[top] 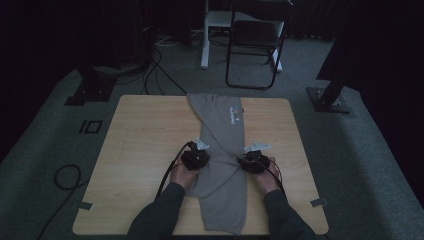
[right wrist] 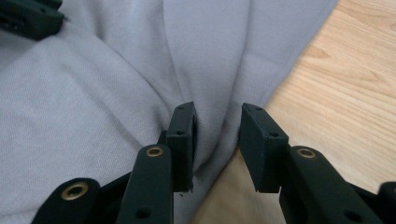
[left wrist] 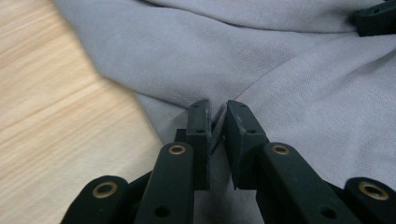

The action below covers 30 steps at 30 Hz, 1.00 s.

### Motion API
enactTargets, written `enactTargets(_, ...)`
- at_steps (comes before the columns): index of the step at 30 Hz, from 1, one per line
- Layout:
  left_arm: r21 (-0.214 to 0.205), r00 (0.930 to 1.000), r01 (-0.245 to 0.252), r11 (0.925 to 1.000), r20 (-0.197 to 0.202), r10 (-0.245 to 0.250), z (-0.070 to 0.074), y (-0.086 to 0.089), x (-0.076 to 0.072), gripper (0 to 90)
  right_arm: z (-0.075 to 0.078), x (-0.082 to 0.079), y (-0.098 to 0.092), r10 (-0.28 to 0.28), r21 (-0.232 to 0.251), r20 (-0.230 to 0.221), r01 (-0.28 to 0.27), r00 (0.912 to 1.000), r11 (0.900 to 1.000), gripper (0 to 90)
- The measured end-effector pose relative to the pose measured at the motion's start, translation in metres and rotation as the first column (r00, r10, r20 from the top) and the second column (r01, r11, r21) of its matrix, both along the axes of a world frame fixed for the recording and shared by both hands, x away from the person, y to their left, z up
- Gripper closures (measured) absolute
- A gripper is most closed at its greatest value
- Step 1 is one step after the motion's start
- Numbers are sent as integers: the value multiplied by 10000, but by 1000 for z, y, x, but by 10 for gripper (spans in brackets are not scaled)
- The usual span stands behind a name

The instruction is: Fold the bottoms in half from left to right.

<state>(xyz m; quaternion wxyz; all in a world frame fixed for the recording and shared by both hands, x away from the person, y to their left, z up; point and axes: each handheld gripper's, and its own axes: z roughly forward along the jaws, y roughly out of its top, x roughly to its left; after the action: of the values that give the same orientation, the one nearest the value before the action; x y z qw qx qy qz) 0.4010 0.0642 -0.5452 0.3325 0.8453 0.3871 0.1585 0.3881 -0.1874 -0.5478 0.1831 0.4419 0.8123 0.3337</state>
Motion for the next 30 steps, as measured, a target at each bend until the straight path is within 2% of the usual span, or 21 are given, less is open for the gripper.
enactTargets(2, -123, 9998, -194, 9997, 16, 194, -1, 4, 8, 798, -1, 8, 1, -92, 190, -5, 92, 10000, 9998, 655)
enactTargets(5, -126, 9990, -430, 9990, 107, 432, -1, 9, 18, 798, -1, 20, 7, -227, 206, 19, 226, 9997, 9995, 654)
enactTargets(7, -126, 9990, -430, 9990, 107, 432, -1, 9, 18, 798, -1, 24, 9, -277, 215, 5, 277, 9996, 9994, 652)
enactTargets(8, -122, 9974, -681, 9976, 215, 684, -2, 11, 27, 798, -1, 32, 13, -399, 218, -3, 399, 9992, 9990, 651)
enactTargets(10, -214, 9958, -914, 9956, 44, 915, -1, 14, 32, 793, -1, 39, 16, -470, 235, 16, 469, 9989, 9986, 648)
enactTargets(13, -253, 9958, -917, 9955, -23, 917, 0, 15, 33, 741, -1, 44, 18, -527, 203, -35, 528, 9986, 9984, 643)
enactTargets(14, -550, 9953, -971, 9938, -54, 969, 10, 27, 30, 679, 0, 47, 18, -563, 132, -123, 565, 9983, 9983, 596)
enactTargets(15, -624, 9950, -994, 9931, 45, 999, 15, 33, 28, 657, 1, 46, 17, -512, 142, -130, 514, 9986, 9986, 585)
enactTargets(17, -744, 9922, -1175, 9903, 332, 1202, 25, 45, 23, 636, 2, 42, 12, -470, 400, -92, 473, 9989, 9981, 562)
enactTargets(19, -744, 9922, -1175, 9903, 332, 1202, 25, 45, 23, 636, 4, 38, 10, -493, 498, -6, 493, 9988, 9975, 562)
enactTargets(20, -900, 9881, -1471, 9850, 318, 1505, 33, 62, 21, 629, 7, 30, 5, -386, 484, 150, 378, 9991, 9981, 549)
enactTargets(21, -924, 9872, -1534, 9838, 293, 1567, 33, 67, 20, 626, 8, 27, 4, -319, 443, 212, 309, 9993, 9985, 546)
enactTargets(25, -877, 9865, -1604, 9831, 200, 1627, 31, 73, 19, 622, 13, 13, -2, -136, 195, 371, 129, 9992, 9997, 541)
enactTargets(26, -734, 9880, -1546, 9852, -50, 1546, 23, 74, 18, 617, 15, 3, -8, -76, 136, 481, 69, 9988, 9999, 535)
enactTargets(29, -686, 9894, -1445, 9871, -207, 1434, 17, 73, 18, 611, 15, -5, -14, -104, 193, 562, 93, 9984, 9998, 534)
enactTargets(30, -563, 9903, -1371, 9890, -311, 1355, 12, 70, 17, 611, 14, -14, -21, -179, 236, 571, 166, 9982, 9996, 534)
